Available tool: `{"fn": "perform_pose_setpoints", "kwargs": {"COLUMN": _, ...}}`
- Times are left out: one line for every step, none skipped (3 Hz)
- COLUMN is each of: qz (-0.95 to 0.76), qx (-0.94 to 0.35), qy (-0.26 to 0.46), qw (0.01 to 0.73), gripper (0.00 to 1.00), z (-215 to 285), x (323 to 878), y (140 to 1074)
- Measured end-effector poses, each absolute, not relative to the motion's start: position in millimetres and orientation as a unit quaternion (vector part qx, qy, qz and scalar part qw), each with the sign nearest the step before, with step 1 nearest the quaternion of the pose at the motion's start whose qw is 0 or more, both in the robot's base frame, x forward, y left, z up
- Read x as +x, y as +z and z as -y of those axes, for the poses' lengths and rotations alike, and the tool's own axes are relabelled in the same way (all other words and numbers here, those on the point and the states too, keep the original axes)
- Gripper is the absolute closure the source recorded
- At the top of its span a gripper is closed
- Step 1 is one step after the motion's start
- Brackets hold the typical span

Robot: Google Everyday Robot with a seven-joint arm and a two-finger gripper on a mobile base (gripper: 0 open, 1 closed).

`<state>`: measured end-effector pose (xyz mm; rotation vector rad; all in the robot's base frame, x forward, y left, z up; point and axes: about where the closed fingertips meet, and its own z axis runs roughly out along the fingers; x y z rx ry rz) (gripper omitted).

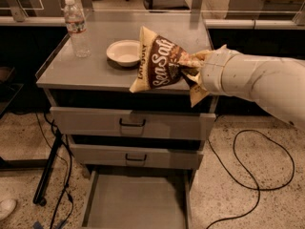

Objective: Pick brown chip bag from bottom drawer and place on counter

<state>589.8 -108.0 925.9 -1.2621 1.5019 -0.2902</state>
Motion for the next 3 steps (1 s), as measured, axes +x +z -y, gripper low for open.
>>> {"fn": "perform_pose_setpoints", "kwargs": {"qz": -0.634, "qx": -0.532, "qy": -0.122, "qw": 0.547, "gripper": 1.0, "z": 108, "x": 591, "y": 926}}
{"fn": "perform_pose_setpoints", "kwargs": {"qz": -0.65, "qx": -0.517, "qy": -0.109, "qw": 0.547, "gripper": 1.0, "z": 114, "x": 619, "y": 935}}
{"fn": "perform_pose_setpoints", "kwargs": {"qz": -0.665, "qx": -0.507, "qy": -0.1, "qw": 0.54, "gripper": 1.0, "z": 120, "x": 646, "y": 939}}
